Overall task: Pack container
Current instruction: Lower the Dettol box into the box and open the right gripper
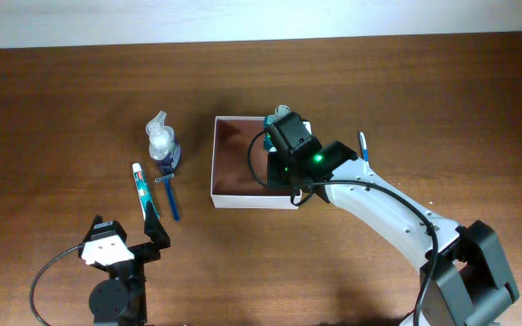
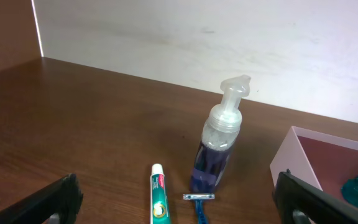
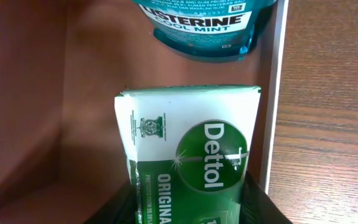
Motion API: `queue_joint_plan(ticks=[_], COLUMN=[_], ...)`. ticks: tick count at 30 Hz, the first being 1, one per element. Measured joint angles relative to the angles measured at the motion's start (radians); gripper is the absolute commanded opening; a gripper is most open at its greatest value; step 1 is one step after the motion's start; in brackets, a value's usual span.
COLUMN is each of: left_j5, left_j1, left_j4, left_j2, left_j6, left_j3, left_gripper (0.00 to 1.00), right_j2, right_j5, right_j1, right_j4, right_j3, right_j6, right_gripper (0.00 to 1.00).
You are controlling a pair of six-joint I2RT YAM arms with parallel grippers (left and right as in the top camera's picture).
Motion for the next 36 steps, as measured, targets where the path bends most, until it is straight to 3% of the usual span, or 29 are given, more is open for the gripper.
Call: queue_joint_plan(ticks=[6, 21, 29, 36], left_j5=[0.0, 0.0, 0.0, 0.0], left_j1=[0.0, 0.0, 0.0, 0.0], left_j4=[0.0, 0.0, 0.0, 0.0], left_j2=[0.0, 0.0, 0.0, 0.0], left_j6=[0.0, 0.0, 0.0, 0.0], left_j3=[0.0, 0.0, 0.0, 0.0], left_gripper=[0.99, 0.99, 0.99, 0.99], right_j2=[0.0, 0.0, -0.054, -0.132], right_j5=[-0.001, -0.001, 0.085, 0.281], right_j1=[0.0, 0.0, -0.012, -0.096], right_j4=[0.0, -0.032, -0.27, -0.436], right_j3=[0.0, 0.003, 0.1, 0.123], right_j6=[-0.001, -0.006, -0.063, -0.088], right_gripper=[0.42, 0.45, 0.45, 0.71])
